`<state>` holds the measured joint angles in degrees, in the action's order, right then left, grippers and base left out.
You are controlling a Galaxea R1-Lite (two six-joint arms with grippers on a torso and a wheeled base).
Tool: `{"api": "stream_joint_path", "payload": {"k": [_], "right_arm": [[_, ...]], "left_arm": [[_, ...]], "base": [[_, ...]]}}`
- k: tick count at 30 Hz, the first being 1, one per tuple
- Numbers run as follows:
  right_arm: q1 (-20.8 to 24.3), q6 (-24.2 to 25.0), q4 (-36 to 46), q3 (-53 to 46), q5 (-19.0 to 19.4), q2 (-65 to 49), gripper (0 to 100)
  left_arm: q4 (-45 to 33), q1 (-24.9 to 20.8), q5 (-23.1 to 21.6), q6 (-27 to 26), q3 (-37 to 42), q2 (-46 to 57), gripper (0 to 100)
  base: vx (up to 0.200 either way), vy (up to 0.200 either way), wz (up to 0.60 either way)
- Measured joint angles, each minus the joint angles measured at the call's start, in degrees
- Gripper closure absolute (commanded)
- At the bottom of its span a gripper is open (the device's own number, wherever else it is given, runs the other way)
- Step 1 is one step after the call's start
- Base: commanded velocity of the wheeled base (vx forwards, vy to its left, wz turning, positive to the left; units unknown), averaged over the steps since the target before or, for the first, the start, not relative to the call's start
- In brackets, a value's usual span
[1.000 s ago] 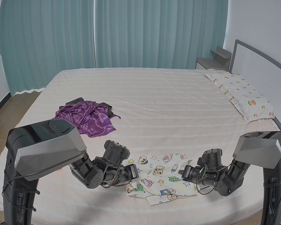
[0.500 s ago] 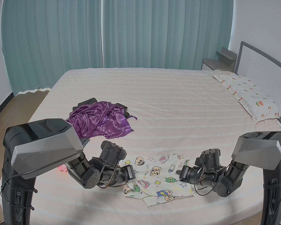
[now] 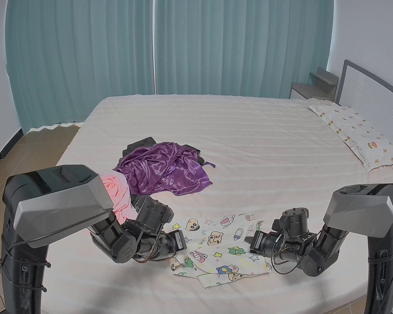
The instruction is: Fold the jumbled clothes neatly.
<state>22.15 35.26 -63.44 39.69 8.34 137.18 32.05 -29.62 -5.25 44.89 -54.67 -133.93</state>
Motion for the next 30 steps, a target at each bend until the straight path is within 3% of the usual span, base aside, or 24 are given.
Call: {"api": "stream_joint_path", "payload": {"k": [10, 11, 12, 25, 30], "right_arm": [[-0.02, -0.01, 0.0, -0.17, -0.02, -0.02, 100], [-0.02, 0.0, 0.0, -0.15, -0.02, -0.02, 100], [-0.05, -0.01, 0.07, -0.22, -0.09, -0.02, 0], [-0.13, -1.05, 0.3, -3.1, -0.38, -1.49, 0], [-0.3, -7.58, 0.62, -6.86, 0.2, -3.06, 0]], "left_arm": [[-0.06, 0.0, 0.13, 0.0, 0.1, -0.06, 100], [-0.11, 0.05, 0.17, -0.02, 0.1, -0.06, 0], [-0.11, 0.02, 0.24, -0.05, 0.1, -0.09, 0], [-0.17, 0.24, 0.35, -0.17, 2.15, 0.57, 0], [-0.06, 0.71, -0.95, -0.61, 6.23, 3.05, 0]], "base": [[0.0, 0.0, 0.0], [0.0, 0.0, 0.0], [0.0, 0.0, 0.0], [0.0, 0.0, 0.0], [0.0, 0.0, 0.0]]}}
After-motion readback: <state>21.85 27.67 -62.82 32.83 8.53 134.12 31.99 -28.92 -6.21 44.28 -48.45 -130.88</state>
